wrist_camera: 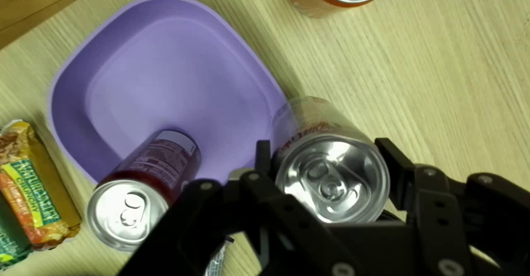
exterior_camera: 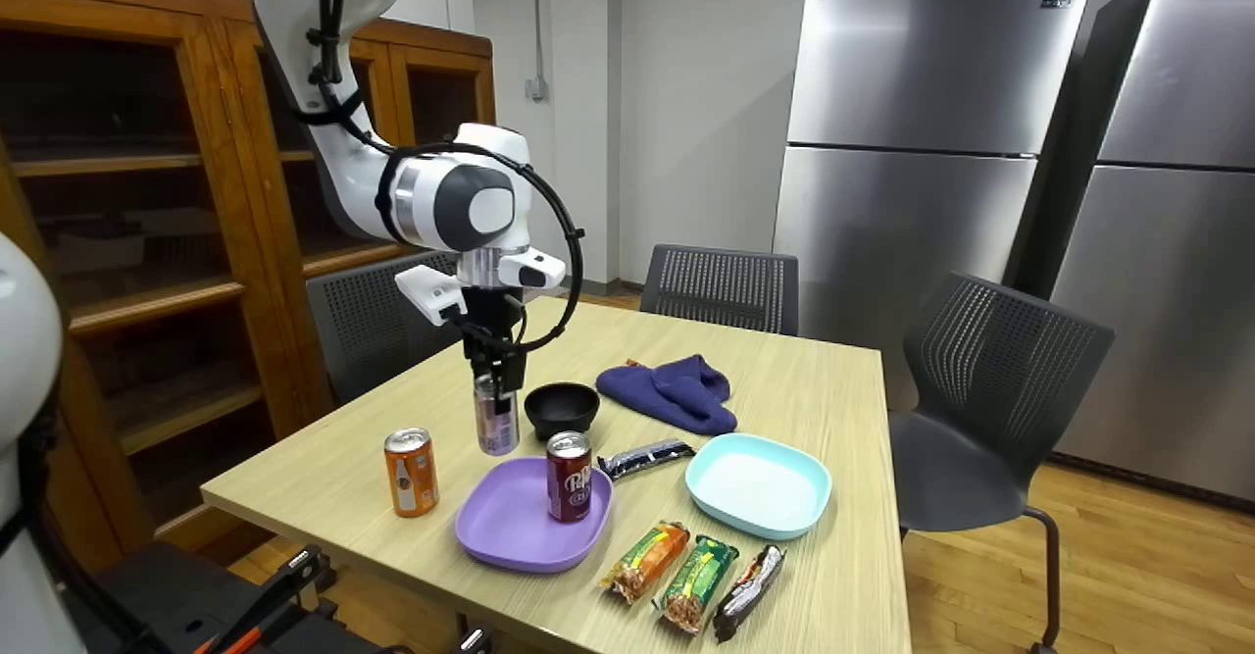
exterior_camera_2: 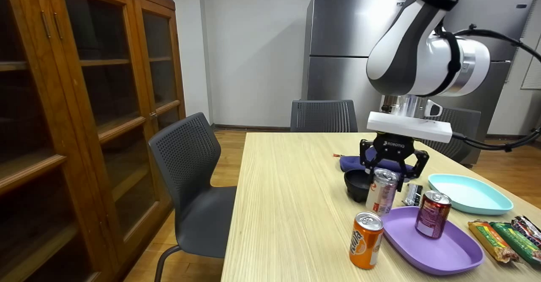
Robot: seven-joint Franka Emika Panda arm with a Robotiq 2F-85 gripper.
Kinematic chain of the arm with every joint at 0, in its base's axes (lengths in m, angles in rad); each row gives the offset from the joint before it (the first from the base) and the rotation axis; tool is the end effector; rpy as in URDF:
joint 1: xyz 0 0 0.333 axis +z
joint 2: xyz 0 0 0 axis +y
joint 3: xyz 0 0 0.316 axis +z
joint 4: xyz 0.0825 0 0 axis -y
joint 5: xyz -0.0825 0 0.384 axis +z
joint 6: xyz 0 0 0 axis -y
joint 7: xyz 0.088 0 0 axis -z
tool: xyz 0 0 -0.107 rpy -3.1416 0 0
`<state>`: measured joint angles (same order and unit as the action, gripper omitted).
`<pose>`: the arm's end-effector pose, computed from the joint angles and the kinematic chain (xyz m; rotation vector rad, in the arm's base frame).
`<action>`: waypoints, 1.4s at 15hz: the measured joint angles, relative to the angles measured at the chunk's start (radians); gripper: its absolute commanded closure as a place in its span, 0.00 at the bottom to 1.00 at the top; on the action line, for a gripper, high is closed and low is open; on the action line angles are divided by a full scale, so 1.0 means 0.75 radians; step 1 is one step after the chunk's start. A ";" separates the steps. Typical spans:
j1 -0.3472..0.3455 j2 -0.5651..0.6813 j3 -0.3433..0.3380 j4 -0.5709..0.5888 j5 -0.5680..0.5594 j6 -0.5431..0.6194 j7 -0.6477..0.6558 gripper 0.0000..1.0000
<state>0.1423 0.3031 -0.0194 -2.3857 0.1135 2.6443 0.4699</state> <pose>0.4949 0.0577 0.1899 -3.0318 0.6895 0.0865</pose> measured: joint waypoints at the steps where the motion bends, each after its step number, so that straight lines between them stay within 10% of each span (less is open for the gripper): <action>1: -0.010 -0.001 -0.008 -0.008 0.000 0.000 -0.005 0.62; 21: -0.066 0.028 -0.060 -0.074 0.000 -0.004 -0.029 0.62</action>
<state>0.0930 0.3238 -0.0643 -2.4411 0.1134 2.6412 0.4480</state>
